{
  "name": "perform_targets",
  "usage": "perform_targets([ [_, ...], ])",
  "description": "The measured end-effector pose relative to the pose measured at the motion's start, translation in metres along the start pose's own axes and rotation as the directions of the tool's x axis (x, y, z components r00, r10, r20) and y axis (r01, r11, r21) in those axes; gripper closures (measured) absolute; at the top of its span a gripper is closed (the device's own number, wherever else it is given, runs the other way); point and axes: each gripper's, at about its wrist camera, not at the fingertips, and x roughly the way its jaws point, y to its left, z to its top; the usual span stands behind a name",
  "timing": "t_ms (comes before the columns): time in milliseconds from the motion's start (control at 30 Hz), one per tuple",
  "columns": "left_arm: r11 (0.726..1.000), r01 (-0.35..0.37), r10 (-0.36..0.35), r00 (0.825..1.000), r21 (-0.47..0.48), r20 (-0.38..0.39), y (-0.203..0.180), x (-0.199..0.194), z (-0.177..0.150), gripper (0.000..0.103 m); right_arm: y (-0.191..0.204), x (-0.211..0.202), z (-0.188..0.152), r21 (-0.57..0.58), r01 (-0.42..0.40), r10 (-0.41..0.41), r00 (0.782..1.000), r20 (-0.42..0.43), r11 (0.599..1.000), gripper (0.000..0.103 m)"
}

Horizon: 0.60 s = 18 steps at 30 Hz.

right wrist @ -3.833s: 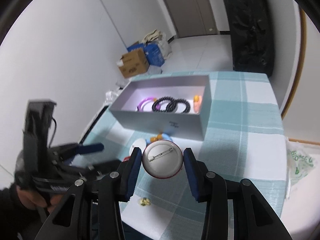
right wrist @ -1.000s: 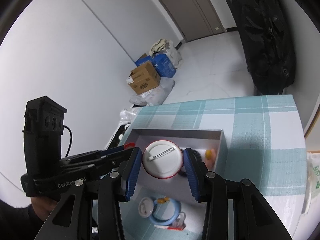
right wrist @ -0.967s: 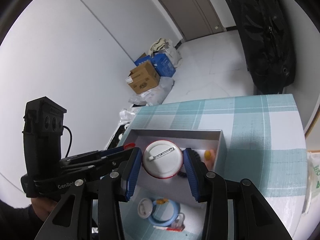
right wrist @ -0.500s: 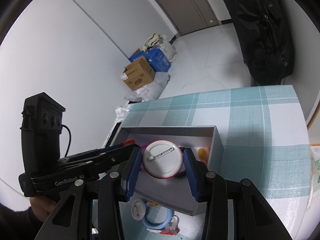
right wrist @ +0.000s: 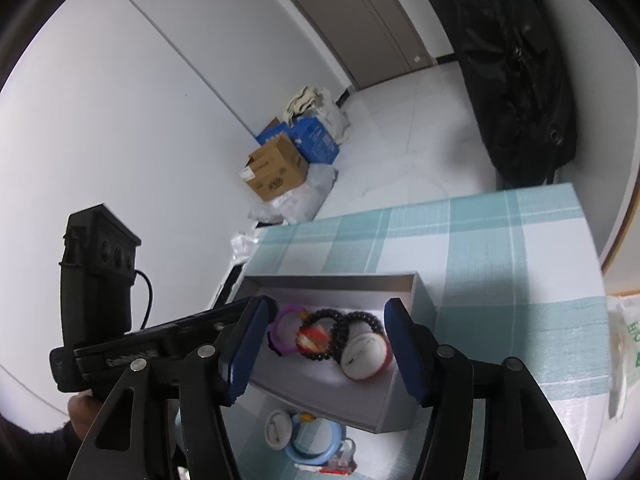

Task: Organize jewelry
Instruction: 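Carry the badge and red pacifier charm into the white box and open both tools, then withdraw both tools from the box back over the remaining trinkets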

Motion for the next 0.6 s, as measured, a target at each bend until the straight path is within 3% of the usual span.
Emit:
perform_targets([
  [233,0.998,-0.053,0.051,0.998,0.043,0.038,-0.007,-0.012,-0.007,0.043,0.003,-0.013,-0.003,-0.017,0.022,-0.021,0.999,0.029,1.000,0.033],
  [300,0.995,-0.086,0.081,0.993,0.059,0.082,-0.009,-0.021,-0.011,0.043,0.004,-0.017,-0.005,-0.016,0.026,-0.025,0.999,0.038,1.000,0.032],
  [467,0.994,-0.054,0.040,0.989,0.092,0.141,-0.015,-0.043,-0.019,0.043,0.007,-0.026,-0.011,-0.035,0.039,-0.037,0.998,0.059,0.999,0.030],
  [600,0.993,-0.057,0.041,0.989,0.108,0.143,-0.017,-0.045,-0.029,0.042,0.011,-0.032,-0.016,-0.047,0.045,-0.041,0.997,0.068,0.998,0.026],
])
